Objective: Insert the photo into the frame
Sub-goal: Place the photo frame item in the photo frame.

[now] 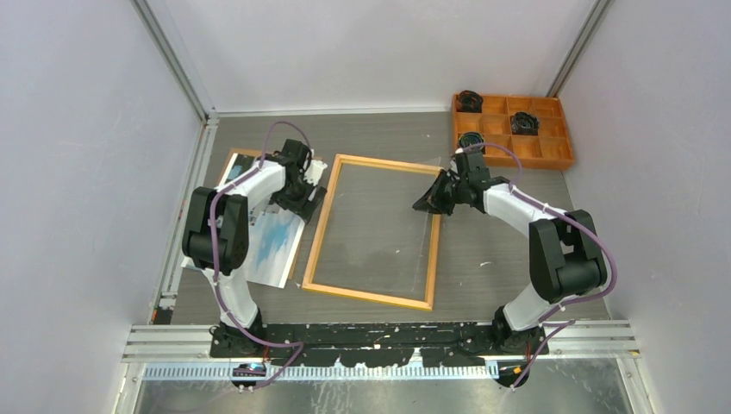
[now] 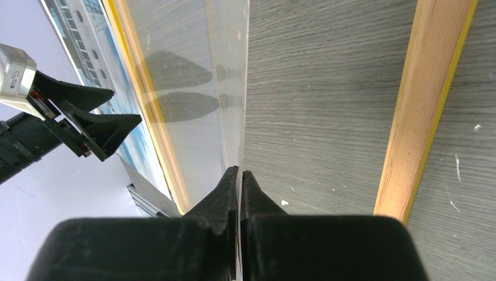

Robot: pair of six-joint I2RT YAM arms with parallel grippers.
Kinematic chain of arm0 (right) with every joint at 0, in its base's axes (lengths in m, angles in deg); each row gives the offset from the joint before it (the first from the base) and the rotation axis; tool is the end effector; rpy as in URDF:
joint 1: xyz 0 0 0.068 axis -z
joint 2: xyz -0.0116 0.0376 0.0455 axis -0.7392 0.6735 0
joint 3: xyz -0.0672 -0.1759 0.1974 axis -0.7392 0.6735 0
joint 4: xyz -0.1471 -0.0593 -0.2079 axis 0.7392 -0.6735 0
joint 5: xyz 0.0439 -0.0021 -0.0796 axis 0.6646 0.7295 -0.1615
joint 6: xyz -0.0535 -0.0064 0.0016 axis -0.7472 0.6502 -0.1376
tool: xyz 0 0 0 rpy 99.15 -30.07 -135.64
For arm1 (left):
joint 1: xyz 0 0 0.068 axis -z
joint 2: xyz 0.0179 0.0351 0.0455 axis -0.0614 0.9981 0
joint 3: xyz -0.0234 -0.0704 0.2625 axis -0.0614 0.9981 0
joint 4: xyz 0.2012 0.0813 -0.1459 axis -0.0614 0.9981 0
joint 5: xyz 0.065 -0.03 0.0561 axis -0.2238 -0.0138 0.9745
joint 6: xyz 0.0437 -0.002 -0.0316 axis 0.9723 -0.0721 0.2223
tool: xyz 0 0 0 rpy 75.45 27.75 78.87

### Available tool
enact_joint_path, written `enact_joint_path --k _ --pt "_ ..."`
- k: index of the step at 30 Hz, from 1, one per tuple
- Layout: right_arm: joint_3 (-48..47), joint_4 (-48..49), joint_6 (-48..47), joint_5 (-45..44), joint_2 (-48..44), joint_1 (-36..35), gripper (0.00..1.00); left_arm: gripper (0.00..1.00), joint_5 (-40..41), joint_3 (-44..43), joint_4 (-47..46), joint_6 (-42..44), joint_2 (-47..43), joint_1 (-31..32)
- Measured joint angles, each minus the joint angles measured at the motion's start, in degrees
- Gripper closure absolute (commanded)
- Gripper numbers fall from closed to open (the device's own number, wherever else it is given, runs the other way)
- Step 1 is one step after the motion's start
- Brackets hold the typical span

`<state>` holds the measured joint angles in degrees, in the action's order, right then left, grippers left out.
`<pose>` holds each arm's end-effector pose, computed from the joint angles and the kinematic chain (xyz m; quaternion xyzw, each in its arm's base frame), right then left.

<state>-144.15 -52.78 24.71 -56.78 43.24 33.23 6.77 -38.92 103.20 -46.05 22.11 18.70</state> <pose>0.3113 0.0958 0.1937 0.1783 0.9059 0.3406 0.1776 0.3508 -0.0957 0.1819 0.2476 0.9581 -0.0087 0.1440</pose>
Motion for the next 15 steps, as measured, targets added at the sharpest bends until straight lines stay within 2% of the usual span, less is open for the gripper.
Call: enact_joint_path --k 15 --pt "-4.6 -3.4 -3.5 4.0 2.4 2.2 0.99 0.22 0.8 -1.0 -0.2 0.0 0.9 1.0"
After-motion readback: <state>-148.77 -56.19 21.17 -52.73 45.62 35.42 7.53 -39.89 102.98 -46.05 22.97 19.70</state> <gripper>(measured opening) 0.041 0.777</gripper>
